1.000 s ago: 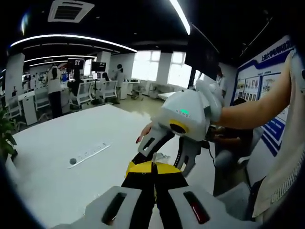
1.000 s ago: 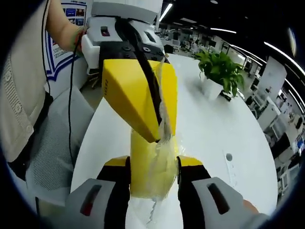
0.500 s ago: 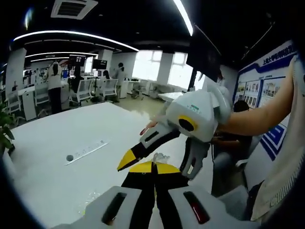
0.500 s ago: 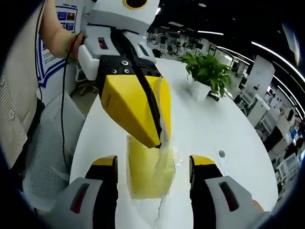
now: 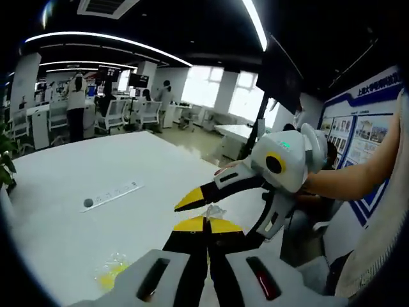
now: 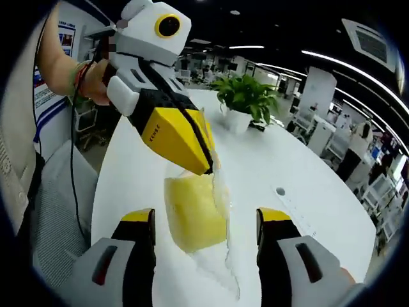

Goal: Compare the silicone blocks by pressing each to a similar depth, holding the contact briefly, and releasing to observe deformation and rebound differences across the visible hardness samples.

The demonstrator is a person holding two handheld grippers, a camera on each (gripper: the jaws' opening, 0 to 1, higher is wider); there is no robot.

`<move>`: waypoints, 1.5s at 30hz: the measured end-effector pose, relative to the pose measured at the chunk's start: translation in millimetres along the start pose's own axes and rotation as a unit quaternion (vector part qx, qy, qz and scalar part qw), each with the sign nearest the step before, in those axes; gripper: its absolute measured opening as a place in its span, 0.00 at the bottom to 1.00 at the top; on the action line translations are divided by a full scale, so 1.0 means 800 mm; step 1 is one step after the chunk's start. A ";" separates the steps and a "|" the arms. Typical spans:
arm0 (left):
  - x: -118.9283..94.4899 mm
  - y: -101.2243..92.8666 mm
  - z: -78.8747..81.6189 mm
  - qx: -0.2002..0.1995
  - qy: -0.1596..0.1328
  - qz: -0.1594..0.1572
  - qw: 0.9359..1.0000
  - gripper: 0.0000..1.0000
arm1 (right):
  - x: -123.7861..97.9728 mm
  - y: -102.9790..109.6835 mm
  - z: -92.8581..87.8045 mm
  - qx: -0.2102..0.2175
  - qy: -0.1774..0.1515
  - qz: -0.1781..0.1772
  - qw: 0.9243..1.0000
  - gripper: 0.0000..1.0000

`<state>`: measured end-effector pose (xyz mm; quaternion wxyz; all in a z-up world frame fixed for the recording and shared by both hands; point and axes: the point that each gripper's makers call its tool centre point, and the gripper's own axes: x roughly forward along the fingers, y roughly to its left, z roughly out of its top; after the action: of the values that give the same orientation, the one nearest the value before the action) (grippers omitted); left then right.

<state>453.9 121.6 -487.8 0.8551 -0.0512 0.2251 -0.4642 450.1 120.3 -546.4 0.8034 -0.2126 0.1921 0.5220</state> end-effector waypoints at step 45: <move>0.122 0.031 -0.090 -0.145 0.030 0.007 0.989 0.00 | -0.096 0.013 -0.105 0.204 -0.050 -0.146 0.967 0.62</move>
<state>487.7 64.0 -592.1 0.8350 -0.1588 0.3155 -0.4218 404.2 20.7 -577.0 0.9059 -0.0438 0.2212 0.3585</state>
